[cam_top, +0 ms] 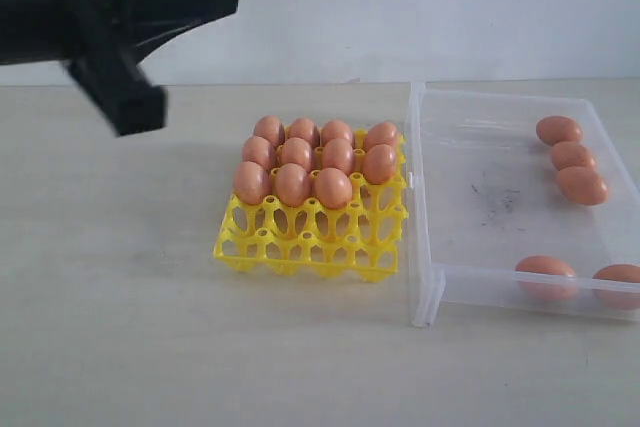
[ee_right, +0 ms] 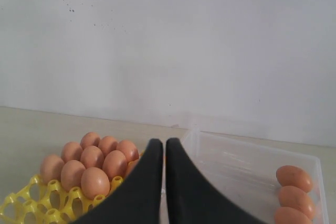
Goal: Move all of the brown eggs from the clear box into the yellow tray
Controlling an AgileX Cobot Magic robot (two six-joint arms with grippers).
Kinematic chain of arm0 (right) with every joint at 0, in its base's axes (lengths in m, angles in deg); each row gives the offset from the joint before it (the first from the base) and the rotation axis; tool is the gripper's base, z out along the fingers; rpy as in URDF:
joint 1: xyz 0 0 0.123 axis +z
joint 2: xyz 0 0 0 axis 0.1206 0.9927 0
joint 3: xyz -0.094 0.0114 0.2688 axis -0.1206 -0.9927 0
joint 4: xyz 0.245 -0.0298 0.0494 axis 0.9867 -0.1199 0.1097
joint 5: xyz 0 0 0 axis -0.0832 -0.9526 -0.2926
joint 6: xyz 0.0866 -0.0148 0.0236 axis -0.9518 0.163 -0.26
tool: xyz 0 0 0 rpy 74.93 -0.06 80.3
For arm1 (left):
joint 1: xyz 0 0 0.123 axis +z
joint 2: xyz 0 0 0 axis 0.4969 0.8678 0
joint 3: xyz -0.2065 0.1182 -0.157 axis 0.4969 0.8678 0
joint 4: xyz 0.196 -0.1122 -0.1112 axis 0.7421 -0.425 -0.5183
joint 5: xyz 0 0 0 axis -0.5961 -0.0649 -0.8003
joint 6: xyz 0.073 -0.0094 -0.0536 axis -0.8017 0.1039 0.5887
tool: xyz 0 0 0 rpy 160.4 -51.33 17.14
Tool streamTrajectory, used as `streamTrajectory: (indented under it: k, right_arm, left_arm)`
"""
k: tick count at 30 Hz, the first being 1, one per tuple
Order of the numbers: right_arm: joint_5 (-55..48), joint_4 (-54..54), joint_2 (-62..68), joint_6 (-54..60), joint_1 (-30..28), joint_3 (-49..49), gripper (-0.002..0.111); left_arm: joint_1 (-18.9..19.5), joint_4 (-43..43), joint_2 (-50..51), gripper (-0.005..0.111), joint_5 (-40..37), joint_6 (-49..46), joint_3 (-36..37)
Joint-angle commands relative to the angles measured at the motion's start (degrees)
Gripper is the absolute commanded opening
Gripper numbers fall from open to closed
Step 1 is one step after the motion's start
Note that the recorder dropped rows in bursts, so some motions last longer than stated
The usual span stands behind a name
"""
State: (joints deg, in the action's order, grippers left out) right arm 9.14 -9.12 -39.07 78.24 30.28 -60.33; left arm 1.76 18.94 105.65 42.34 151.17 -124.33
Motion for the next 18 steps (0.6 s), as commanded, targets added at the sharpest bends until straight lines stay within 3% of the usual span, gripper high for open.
streamTrajectory:
  k: [1, 3, 5, 7, 11, 14, 16, 17, 18]
  right_arm:
    - [-0.14, 0.1, -0.2, 0.03, -0.01, -0.27, 0.0]
    - [-0.14, 0.1, -0.2, 0.03, -0.01, -0.27, 0.0]
    - [-0.14, 0.1, -0.2, 0.03, -0.01, -0.27, 0.0]
    - [-0.14, 0.1, -0.2, 0.03, -0.01, -0.27, 0.0]
    - [-0.14, 0.1, -0.2, 0.03, -0.01, -0.27, 0.0]
    - [-0.14, 0.1, -0.2, 0.03, -0.01, -0.27, 0.0]
    - [-0.14, 0.1, -0.2, 0.03, -0.01, -0.27, 0.0]
    - [-0.14, 0.1, -0.2, 0.03, -0.01, -0.27, 0.0]
    - [-0.14, 0.1, -0.2, 0.03, -0.01, -0.27, 0.0]
  left_arm:
    - [-9.25, -0.38, 12.15, 0.004, -20.59, 5.58, -8.51]
    - [-10.61, 1.27, 21.78, 0.004, -15.5, 6.54, -12.54]
    - [-11.22, 11.65, 29.5, 0.004, -5.14, 11.15, -15.62]
    - [-11.36, 11.65, 36.17, 0.004, 3.57, 11.46, -17.31]
    - [-11.48, 11.33, 39.1, 0.004, 8.16, 14.14, -17.31]
    - [-10.96, -4.8, 38.58, 0.004, 9.98, 8.9, -17.88]
    - [-11.23, 1.99, 38.72, 0.004, 6.54, 11.53, -20.99]
    - [-12.19, 11.65, 38.89, 0.004, 3.31, 18.13, -22.59]
    - [-12.72, 11.65, 38.99, 0.004, 0.95, 21.7, -23.36]
